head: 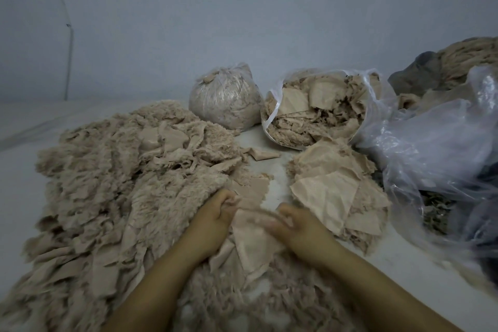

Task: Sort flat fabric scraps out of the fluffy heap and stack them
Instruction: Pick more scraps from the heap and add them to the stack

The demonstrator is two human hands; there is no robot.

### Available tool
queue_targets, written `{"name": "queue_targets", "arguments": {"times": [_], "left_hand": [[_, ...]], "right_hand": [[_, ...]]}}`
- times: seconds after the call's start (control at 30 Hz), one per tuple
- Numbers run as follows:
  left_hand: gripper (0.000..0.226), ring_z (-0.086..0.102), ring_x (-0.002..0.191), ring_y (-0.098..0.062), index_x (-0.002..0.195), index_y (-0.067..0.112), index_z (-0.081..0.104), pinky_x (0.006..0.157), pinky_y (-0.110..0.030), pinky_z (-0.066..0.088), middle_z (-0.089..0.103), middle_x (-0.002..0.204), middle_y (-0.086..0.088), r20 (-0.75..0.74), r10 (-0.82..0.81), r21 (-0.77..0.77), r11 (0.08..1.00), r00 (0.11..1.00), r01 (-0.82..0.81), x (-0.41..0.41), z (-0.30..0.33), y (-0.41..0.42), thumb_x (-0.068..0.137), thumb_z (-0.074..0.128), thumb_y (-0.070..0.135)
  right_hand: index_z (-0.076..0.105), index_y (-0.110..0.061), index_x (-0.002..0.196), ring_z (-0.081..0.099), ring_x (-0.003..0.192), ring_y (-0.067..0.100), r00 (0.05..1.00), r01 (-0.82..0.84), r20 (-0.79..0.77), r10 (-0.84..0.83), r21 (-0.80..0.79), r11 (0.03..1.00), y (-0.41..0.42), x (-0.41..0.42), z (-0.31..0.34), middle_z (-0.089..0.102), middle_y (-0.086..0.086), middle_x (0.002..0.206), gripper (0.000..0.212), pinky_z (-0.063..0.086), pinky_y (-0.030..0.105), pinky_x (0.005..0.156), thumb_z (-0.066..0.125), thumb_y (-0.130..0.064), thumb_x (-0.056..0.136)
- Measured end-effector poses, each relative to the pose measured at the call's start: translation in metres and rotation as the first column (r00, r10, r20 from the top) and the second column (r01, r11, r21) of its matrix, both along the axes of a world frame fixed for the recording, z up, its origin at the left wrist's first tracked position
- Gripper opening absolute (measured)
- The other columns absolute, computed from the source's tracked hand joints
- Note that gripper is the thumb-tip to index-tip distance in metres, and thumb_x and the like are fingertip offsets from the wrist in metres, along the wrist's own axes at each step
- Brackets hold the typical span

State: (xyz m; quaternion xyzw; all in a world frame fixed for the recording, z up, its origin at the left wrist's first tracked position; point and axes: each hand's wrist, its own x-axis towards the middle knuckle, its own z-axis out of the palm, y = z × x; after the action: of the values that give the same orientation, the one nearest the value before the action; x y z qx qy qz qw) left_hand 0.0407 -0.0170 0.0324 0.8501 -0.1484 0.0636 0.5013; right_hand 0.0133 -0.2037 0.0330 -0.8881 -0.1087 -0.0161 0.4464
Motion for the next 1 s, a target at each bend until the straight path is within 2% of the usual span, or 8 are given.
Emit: {"name": "queue_targets", "arguments": {"times": [0.13,0.2,0.33,0.5,0.63,0.73,0.87,1.0], "left_hand": [[0.025,0.048,0.063,-0.013,0.084,-0.003,0.055,0.06,-0.024,0.038,0.052,0.069,-0.006,-0.057,-0.033,-0.127,0.992,0.998,0.025,-0.001,0.0,-0.001,0.097,0.048,0.017],[0.033,0.046,0.065,-0.016,0.08,-0.01,0.053,0.059,-0.025,0.037,0.05,0.069,-0.009,-0.065,-0.091,-0.204,0.976,0.994,0.076,-0.005,0.002,-0.003,0.095,0.051,0.019],[0.029,0.045,0.054,-0.003,0.063,0.022,0.059,0.053,-0.017,0.038,0.051,0.058,0.011,-0.08,-0.248,-0.268,0.938,0.966,0.218,-0.015,0.003,-0.012,0.092,0.054,0.025],[0.035,0.035,0.039,-0.004,0.063,0.017,0.057,0.039,-0.016,0.035,0.041,0.042,0.009,-0.135,0.136,-0.582,0.79,0.981,-0.19,-0.004,0.011,-0.004,0.096,0.049,0.027],[0.031,0.049,0.045,0.001,0.073,0.02,0.066,0.044,-0.014,0.038,0.055,0.053,0.008,-0.132,-0.114,-0.361,0.931,0.985,0.06,-0.014,0.007,-0.012,0.082,0.051,0.047],[0.022,0.055,0.052,0.0,0.063,0.026,0.067,0.05,-0.017,0.043,0.061,0.057,0.01,-0.13,-0.274,-0.355,0.91,0.953,0.214,-0.021,0.0,-0.027,0.083,0.061,0.032],[0.025,0.068,0.071,-0.021,0.086,0.008,0.07,0.059,-0.026,0.054,0.072,0.081,-0.015,-0.2,-0.226,-0.669,0.742,0.954,0.036,-0.015,-0.002,-0.029,0.078,0.059,0.029],[0.03,0.068,0.074,-0.025,0.088,0.005,0.069,0.064,-0.03,0.056,0.071,0.086,-0.019,-0.252,-0.199,-0.687,0.726,0.947,-0.03,-0.014,0.0,-0.033,0.081,0.057,0.031]], "right_hand": [[0.059,-0.011,0.079,0.054,0.053,0.009,0.988,0.124,-0.14,-0.06,0.514,0.849,-0.003,0.0,0.0,0.059,-0.002,0.064,0.018,0.045,0.023,0.05,0.065,-0.025,0.089],[0.066,-0.015,0.083,0.06,0.06,0.005,0.991,0.11,-0.118,-0.058,0.507,0.855,-0.001,-0.001,-0.002,0.065,-0.005,0.068,0.013,0.048,0.017,0.055,0.071,-0.027,0.083],[0.071,-0.019,0.077,0.059,0.06,0.009,0.993,0.042,-0.113,0.021,0.531,0.846,0.005,-0.002,-0.005,0.065,-0.004,0.065,0.008,0.05,0.02,0.059,0.073,-0.025,0.081],[0.062,-0.02,0.066,0.04,0.054,0.016,0.994,0.11,-0.056,-0.095,0.6,0.792,-0.001,0.0,0.001,0.051,-0.003,0.057,0.023,0.036,0.021,0.05,0.063,-0.019,0.089],[0.063,-0.013,0.076,0.048,0.065,0.022,0.997,0.075,-0.039,-0.065,0.594,0.801,0.0,-0.003,-0.001,0.055,0.01,0.067,0.017,0.043,0.031,0.06,0.062,-0.023,0.09],[0.064,-0.008,0.08,0.053,0.07,0.023,0.999,0.016,0.03,-0.041,0.572,0.82,0.01,-0.005,-0.003,0.06,0.023,0.076,0.018,0.045,0.035,0.068,0.062,-0.022,0.091],[0.062,-0.009,0.075,0.046,0.062,0.021,0.985,0.114,0.032,-0.167,0.6,0.791,0.014,-0.002,-0.003,0.055,0.015,0.068,0.02,0.04,0.032,0.058,0.06,-0.02,0.092],[0.063,-0.013,0.071,0.043,0.061,0.022,0.985,0.158,-0.051,-0.164,0.645,0.748,0.015,-0.003,-0.002,0.053,0.012,0.065,0.023,0.038,0.033,0.056,0.06,-0.023,0.092]]}}
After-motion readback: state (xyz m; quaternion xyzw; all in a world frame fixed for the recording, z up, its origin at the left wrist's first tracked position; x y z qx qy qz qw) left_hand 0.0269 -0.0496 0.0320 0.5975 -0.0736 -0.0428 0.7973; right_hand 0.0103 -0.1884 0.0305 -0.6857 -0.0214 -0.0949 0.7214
